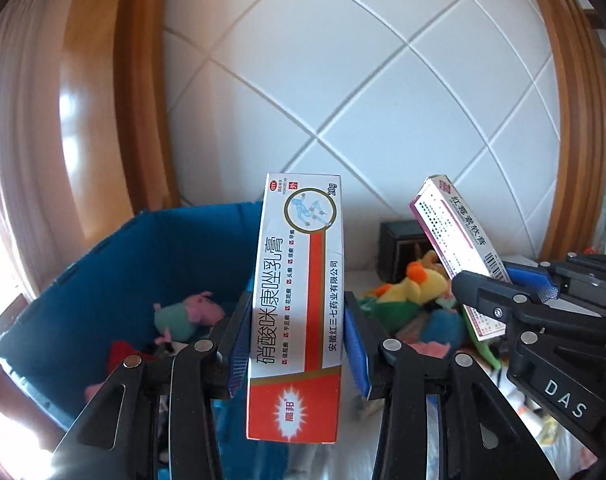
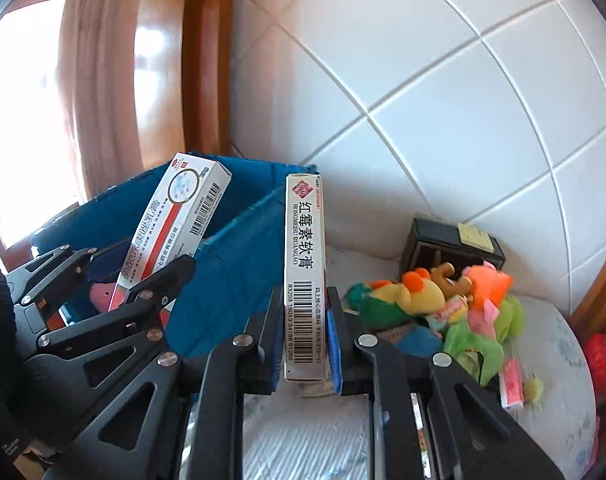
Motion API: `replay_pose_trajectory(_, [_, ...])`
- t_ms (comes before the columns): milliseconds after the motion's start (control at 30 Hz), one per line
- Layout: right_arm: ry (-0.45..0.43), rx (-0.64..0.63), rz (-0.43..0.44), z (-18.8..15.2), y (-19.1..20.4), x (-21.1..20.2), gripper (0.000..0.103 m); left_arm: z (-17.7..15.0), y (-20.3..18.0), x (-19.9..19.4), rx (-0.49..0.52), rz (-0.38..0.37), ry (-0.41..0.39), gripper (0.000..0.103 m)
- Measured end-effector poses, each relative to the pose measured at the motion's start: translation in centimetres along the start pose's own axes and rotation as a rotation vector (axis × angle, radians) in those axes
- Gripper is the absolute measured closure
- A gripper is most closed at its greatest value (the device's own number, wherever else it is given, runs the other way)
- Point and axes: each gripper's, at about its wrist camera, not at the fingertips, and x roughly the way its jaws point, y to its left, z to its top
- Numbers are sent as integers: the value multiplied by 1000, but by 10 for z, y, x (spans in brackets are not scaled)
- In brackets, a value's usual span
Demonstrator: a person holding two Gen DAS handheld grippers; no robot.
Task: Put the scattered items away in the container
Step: 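Carry both medicine boxes over the blue crate, then open both tools to drop the medicine boxes into the crate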
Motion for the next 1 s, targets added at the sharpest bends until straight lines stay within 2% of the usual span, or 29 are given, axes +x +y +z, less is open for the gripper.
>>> replay_pose_trajectory(233, [14,-67,145,26,86,46,85,-11,101,0,-67,167,47,62])
replay_pose_trajectory(400, [55,-80,194,26,127,78,85,-24,152,16,-97,232,111,62])
replay_pose_trajectory(667, [93,-85,188,26,158,100,85,-33,193,28,-120,235,156,62])
replay_pose_trajectory(900, [89,-88,151,30,162,104,85,-33,204,35,-133,223,174,61])
replay_pose_trajectory(967, [79,-86,138,32,162,103,85,-33,206,35,-132,221,166,43])
replay_pose_trajectory(1000, [76,-85,129,33,163,102,85,-33,207,34,-132,225,157,19])
